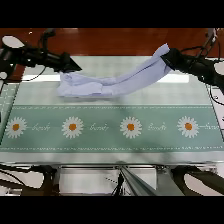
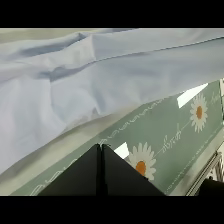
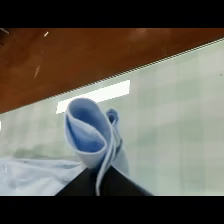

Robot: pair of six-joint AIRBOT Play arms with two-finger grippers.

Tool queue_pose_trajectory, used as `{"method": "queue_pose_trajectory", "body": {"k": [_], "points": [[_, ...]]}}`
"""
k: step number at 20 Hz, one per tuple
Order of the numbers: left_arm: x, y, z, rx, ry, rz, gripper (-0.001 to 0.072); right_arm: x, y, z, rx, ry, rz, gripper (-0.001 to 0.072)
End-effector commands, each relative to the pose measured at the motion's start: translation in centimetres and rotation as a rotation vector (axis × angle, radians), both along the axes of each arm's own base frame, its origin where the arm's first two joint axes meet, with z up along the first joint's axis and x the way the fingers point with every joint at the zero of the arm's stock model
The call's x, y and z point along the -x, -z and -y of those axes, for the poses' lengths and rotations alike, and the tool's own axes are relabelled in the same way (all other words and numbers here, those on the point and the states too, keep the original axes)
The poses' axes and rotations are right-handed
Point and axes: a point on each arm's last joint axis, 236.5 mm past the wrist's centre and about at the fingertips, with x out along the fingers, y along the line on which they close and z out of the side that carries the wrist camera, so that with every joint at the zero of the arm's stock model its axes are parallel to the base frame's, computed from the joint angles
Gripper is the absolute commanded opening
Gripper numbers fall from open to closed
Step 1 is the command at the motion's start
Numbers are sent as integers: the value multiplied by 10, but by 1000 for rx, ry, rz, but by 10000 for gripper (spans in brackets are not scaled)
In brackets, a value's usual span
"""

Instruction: Fold the shirts.

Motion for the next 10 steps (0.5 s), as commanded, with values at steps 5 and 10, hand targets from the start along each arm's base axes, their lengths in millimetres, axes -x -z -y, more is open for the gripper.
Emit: {"method": "queue_pose_trajectory", "body": {"k": [5,10], "points": [[54,20,139,-6,244,29,15,90,-47,13,239,72,-52,14],[97,49,195,-15,330,-68,15,123,-80,25,222,123,-7,14]]}}
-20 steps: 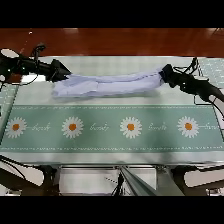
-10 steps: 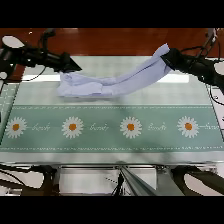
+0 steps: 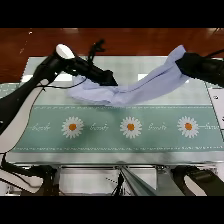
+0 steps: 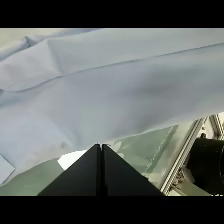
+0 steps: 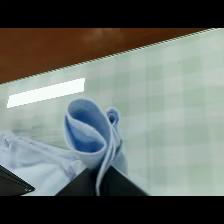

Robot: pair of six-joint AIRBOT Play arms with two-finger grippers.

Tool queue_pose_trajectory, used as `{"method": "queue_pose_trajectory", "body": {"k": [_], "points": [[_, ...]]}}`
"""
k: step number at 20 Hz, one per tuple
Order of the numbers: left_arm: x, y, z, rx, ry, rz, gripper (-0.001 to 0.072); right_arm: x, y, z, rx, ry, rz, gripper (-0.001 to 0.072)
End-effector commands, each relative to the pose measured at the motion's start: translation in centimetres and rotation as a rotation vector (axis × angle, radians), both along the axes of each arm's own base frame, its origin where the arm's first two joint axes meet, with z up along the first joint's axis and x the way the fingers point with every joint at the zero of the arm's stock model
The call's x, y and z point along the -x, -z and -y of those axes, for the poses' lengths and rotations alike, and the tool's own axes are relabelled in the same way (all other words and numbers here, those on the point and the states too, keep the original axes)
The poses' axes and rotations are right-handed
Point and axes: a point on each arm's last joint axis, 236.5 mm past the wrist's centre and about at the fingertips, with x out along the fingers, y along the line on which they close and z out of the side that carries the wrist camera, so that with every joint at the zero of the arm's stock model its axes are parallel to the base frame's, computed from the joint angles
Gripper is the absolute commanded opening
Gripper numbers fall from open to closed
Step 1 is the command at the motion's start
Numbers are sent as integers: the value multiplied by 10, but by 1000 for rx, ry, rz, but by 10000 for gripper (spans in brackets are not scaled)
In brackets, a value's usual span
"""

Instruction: Fold the shirts.

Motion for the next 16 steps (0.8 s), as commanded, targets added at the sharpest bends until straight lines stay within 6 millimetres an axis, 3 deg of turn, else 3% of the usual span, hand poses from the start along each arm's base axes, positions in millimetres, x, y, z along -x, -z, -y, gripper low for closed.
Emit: {"method": "queue_pose_trajectory", "body": {"k": [1,6,9,11,13,14,16], "points": [[34,23,41,-21,63,-67,15,26,-18,14,12,50,15,14],[84,50,111,23,125,-141,15,49,-23,16,-2,53,-6,15],[94,59,149,89,74,-184,15,60,-35,17,-24,60,22,15],[99,57,164,156,67,-233,15,68,-45,19,-32,64,51,14],[81,47,157,205,48,-208,14,72,-49,22,-29,68,67,14],[60,40,143,218,12,-197,13,72,-49,21,-29,68,67,15],[10,6,93,261,-55,-141,12,69,-46,21,-25,68,59,14]]}}
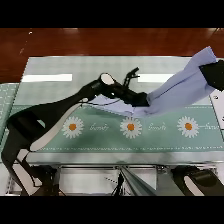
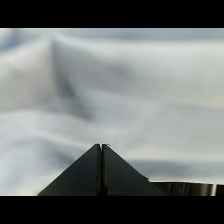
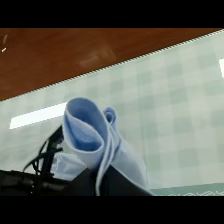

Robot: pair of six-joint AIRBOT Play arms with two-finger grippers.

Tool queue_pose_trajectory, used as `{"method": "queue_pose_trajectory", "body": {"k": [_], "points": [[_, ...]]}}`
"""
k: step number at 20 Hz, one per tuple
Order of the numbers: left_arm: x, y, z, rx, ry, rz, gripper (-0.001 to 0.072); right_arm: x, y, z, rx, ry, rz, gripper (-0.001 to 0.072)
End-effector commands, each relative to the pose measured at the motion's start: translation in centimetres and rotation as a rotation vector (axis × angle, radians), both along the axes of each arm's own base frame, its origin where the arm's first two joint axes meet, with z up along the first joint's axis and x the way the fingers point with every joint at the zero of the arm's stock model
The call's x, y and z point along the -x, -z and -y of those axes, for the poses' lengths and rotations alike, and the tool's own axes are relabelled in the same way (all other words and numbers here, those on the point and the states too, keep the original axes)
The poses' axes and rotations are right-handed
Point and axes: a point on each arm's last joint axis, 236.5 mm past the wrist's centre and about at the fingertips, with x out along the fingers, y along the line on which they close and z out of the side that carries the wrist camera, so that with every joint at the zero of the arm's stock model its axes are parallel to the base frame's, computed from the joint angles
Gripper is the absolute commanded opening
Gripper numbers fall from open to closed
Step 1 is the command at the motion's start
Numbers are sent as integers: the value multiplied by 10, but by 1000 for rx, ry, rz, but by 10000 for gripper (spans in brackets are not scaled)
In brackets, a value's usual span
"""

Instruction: Fold the shirts.

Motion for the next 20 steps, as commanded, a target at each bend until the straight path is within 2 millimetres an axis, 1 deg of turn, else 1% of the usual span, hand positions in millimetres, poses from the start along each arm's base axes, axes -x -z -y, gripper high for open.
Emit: {"method": "queue_pose_trajectory", "body": {"k": [1,2,3,5,6,7,8,9,10,12,13,14,15,17,19,20], "points": [[-65,-52,-70,71,-113,73,12,-3,3,-1,9,-5,-7,14],[-85,-74,-105,64,-157,127,12,-8,10,-7,24,-37,-22,14],[-103,-100,-146,50,-212,194,11,-16,17,-18,28,-86,-33,14],[-127,-154,-223,26,-346,311,11,-40,24,-50,-37,-186,-25,14],[-132,-181,-258,19,-418,362,11,-55,25,-69,-63,-227,3,14],[-133,-210,-292,19,-485,422,12,-68,29,-88,-73,-254,24,14],[-130,-233,-319,15,-537,472,12,-80,37,-111,-76,-282,39,14],[-123,-256,-344,10,-586,518,12,-89,50,-137,-87,-314,39,14],[-113,-274,-364,6,-628,545,12,-96,65,-161,-101,-339,26,14],[-91,-300,-387,-8,-666,588,12,-103,104,-210,-116,-385,-12,14],[-80,-308,-392,-16,-664,606,13,-104,126,-233,-109,-410,-26,15],[-68,-314,-392,-23,-653,620,13,-105,144,-252,-119,-421,-39,14],[-56,-319,-389,-29,-630,630,13,-106,164,-272,-141,-422,-51,14],[-37,-325,-377,-29,-584,632,13,-107,195,-304,-210,-396,-67,15],[-25,-331,-365,-19,-558,639,13,-107,221,-323,-261,-356,-81,16],[-22,-332,-360,-15,-546,643,13,-105,231,-329,-274,-345,-93,59]]}}
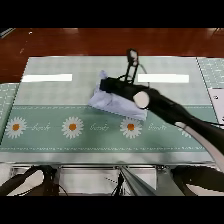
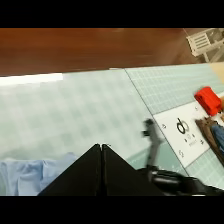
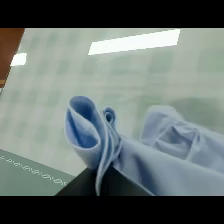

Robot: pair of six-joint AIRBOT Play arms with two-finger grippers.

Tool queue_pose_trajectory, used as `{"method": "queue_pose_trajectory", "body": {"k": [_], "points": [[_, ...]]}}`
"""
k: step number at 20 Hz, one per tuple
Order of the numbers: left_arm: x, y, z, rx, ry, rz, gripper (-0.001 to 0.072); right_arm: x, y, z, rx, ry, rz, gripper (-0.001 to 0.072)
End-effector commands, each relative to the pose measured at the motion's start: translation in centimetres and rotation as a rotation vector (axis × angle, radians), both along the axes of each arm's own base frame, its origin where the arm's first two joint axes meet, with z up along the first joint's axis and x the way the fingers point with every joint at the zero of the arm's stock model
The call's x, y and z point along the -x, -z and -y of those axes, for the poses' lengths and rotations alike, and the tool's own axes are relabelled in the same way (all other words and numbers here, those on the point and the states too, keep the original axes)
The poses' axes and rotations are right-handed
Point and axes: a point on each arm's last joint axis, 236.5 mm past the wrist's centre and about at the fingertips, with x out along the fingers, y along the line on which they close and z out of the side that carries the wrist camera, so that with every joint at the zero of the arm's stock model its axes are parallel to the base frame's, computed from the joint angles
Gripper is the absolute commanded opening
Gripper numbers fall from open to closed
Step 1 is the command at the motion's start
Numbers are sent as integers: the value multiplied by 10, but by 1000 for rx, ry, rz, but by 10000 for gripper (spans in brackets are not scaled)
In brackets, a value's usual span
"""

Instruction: Fold the shirts.

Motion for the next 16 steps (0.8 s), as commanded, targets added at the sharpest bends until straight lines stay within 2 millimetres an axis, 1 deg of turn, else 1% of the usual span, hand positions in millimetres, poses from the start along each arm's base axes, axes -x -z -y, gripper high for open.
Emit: {"method": "queue_pose_trajectory", "body": {"k": [1,2,3,4,5,6,7,8,9,10,11,12,13,14,15,16], "points": [[22,-8,14,-17,41,9,13,2,39,-33,-72,62,-29,246],[21,-6,15,-23,45,5,13,4,39,-34,-67,54,-28,409],[19,-2,14,-37,40,-2,13,3,31,-32,-67,49,-20,475],[16,4,10,-61,26,-11,13,1,20,-25,-46,30,5,474],[13,11,5,-92,7,-20,14,-1,6,-12,-8,3,34,474],[10,18,-1,-125,-13,-29,14,-4,-7,6,38,-21,55,473],[7,24,-8,-158,-37,-35,14,-6,-19,32,106,-43,66,472],[4,30,-15,-195,-61,-42,14,-7,-29,67,197,-52,70,472],[1,37,-24,-234,-89,-51,14,-6,-33,107,301,-50,56,471],[-1,45,-34,-278,-116,-63,15,-1,-32,157,433,-32,19,470],[-3,50,-42,-313,-139,-73,15,7,-27,209,570,-2,-41,470],[-4,56,-51,-340,-166,-92,15,22,-17,267,720,40,-143,468],[-5,60,-57,-351,-192,-114,17,40,-6,317,836,84,-264,447],[-5,63,-60,-355,-210,-131,36,60,7,354,897,112,-389,419],[-5,64,-61,-354,-211,-137,49,78,25,372,886,100,-487,420],[-5,65,-60,-355,-209,-138,49,90,44,369,794,83,-552,421]]}}
